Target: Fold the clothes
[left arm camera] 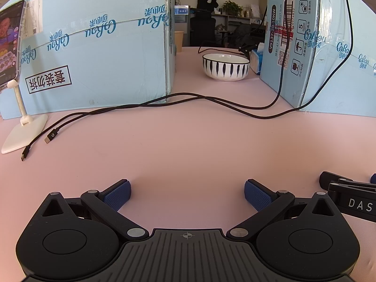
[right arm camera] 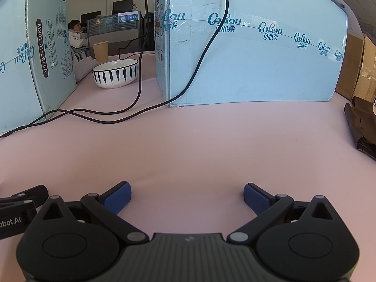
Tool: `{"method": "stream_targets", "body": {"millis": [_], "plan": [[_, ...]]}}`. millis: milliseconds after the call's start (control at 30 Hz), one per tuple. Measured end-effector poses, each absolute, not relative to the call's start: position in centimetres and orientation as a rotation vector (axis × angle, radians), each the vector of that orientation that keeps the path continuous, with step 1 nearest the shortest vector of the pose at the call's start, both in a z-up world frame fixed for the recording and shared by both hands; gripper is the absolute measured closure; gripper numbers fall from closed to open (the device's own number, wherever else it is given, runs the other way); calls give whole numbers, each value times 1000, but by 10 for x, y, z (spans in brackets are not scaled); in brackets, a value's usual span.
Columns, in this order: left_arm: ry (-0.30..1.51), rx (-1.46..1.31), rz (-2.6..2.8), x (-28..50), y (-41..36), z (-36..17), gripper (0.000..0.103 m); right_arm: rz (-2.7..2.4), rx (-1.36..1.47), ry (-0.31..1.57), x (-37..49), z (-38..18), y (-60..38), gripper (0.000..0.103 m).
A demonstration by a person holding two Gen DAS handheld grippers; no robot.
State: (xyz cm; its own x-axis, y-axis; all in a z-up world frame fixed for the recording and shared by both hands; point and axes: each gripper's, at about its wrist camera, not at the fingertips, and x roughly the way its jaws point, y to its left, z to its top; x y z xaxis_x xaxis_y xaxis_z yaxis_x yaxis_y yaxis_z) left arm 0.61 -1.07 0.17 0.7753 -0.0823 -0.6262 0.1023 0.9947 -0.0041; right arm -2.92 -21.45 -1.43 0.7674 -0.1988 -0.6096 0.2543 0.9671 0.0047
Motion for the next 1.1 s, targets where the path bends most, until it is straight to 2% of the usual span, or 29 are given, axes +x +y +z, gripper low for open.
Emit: {"method": "stream_targets", "body": {"millis": [1100], "plan": [[678, 31, -100, 5, -12, 3, 0, -245, 89, 651, -29, -14, -215, 0]]}}
